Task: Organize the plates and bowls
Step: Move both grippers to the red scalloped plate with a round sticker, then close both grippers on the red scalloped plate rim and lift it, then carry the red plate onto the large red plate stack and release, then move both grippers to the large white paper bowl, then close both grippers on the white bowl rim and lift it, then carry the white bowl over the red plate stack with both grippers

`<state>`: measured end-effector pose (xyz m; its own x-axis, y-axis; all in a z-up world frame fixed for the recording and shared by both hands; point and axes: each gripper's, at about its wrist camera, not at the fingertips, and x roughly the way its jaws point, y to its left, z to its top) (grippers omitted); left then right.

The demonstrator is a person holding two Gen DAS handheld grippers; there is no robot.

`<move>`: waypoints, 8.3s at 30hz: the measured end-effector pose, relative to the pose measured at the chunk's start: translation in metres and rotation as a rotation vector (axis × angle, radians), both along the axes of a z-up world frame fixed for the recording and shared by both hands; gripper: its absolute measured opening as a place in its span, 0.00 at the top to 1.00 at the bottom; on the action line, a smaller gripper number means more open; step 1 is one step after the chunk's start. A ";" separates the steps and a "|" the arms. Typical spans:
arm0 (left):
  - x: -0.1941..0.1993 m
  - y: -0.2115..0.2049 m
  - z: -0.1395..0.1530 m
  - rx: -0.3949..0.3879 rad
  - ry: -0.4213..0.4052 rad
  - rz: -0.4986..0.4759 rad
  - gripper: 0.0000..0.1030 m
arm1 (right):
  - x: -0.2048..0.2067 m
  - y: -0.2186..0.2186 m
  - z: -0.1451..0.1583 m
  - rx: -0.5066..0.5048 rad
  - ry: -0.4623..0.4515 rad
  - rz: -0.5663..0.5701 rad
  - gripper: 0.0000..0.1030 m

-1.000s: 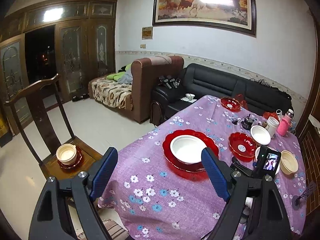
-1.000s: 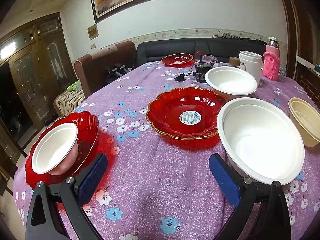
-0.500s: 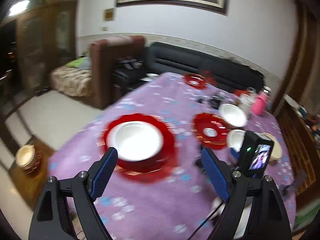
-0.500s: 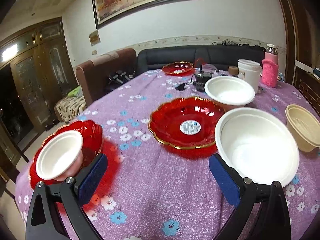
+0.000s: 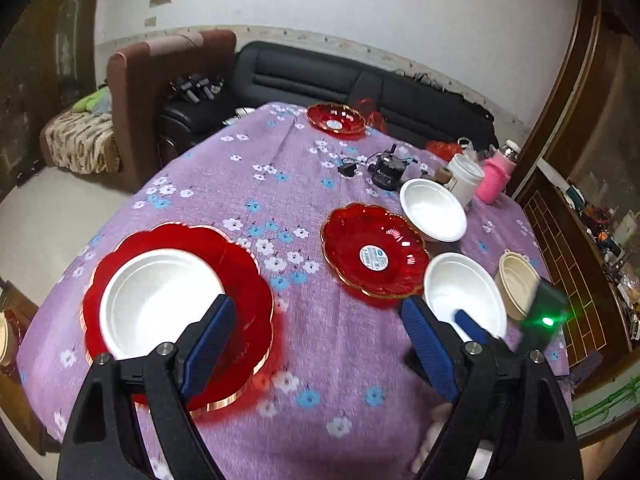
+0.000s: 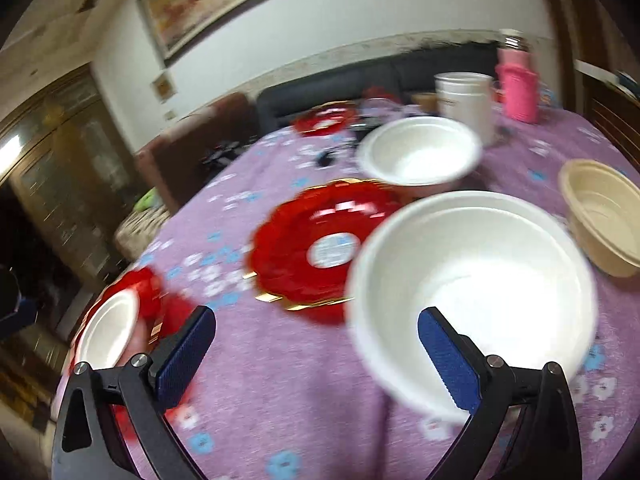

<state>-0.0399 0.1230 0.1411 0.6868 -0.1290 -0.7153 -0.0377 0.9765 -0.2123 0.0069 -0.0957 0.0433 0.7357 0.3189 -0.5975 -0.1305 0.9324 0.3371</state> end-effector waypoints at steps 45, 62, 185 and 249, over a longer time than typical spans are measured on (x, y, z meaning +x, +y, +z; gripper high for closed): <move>0.234 -0.036 -0.102 -0.018 0.465 -0.193 0.21 | 0.177 -0.002 -0.010 -0.166 0.418 0.275 0.25; 0.222 -0.040 -0.091 0.095 0.436 -0.241 0.57 | 0.177 -0.021 -0.004 -0.145 0.396 0.221 0.72; 0.094 -0.133 -0.103 -0.020 0.213 -0.245 0.14 | -0.021 -0.123 0.004 -0.045 0.026 -0.339 0.18; 0.264 -0.096 -0.093 -0.227 0.365 -0.189 0.39 | 0.163 -0.116 0.039 -0.062 0.243 -0.152 0.41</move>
